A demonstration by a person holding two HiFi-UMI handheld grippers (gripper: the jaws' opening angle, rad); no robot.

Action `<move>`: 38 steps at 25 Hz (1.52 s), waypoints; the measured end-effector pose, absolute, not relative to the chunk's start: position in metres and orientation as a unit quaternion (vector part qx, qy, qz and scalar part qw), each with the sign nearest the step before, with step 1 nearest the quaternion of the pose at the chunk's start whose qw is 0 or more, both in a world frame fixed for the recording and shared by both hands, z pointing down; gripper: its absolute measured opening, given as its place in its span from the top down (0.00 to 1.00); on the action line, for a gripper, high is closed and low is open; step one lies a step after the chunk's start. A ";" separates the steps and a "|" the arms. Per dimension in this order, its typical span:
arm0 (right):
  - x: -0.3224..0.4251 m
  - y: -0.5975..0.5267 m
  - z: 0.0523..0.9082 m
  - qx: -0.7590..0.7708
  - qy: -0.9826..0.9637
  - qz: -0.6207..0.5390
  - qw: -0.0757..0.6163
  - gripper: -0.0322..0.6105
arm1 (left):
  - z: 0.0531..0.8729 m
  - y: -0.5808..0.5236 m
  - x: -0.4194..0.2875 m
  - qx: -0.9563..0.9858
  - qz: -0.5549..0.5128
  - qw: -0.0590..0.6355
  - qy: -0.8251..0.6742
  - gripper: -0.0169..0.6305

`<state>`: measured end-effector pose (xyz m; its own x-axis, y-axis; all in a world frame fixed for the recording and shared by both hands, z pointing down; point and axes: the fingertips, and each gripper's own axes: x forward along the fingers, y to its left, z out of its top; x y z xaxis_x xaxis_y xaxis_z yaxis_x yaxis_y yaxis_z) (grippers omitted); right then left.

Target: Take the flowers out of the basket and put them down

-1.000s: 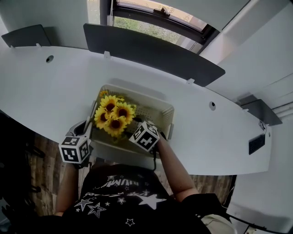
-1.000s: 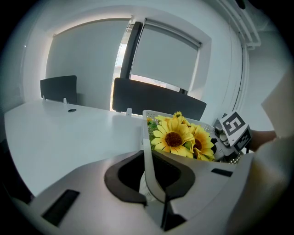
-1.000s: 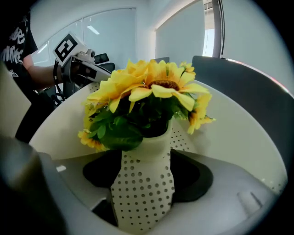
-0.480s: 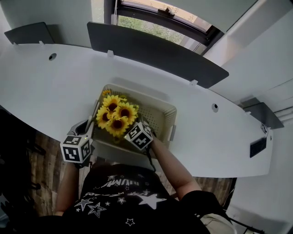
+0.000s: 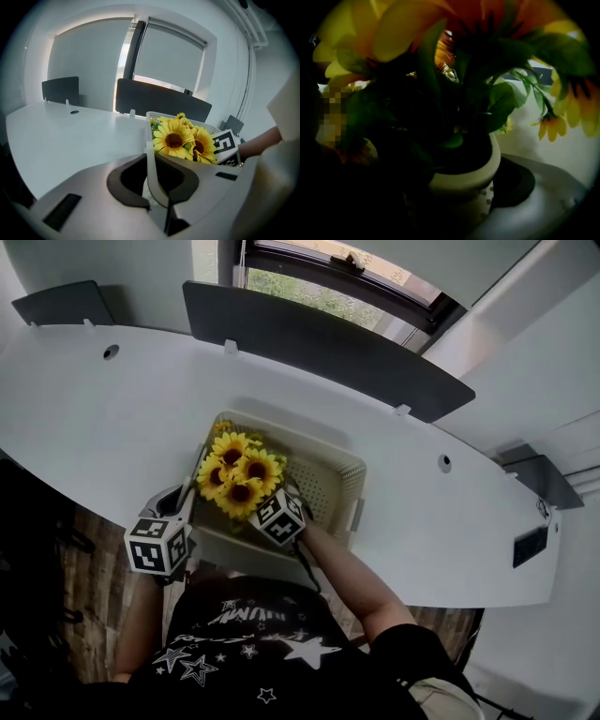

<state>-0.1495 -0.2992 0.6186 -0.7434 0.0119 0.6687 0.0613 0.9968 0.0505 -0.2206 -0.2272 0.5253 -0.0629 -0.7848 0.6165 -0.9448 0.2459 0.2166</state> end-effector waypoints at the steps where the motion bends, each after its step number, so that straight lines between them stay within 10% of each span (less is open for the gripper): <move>1: -0.152 -0.300 0.618 -0.015 -0.934 -0.040 0.356 0.14 | 0.525 -0.227 -0.220 0.601 0.121 0.327 -0.719 0.90; 38: -0.163 -0.304 0.561 -0.004 -0.957 -0.002 0.290 0.12 | 0.528 -0.224 -0.225 0.595 0.130 0.316 -0.727 0.90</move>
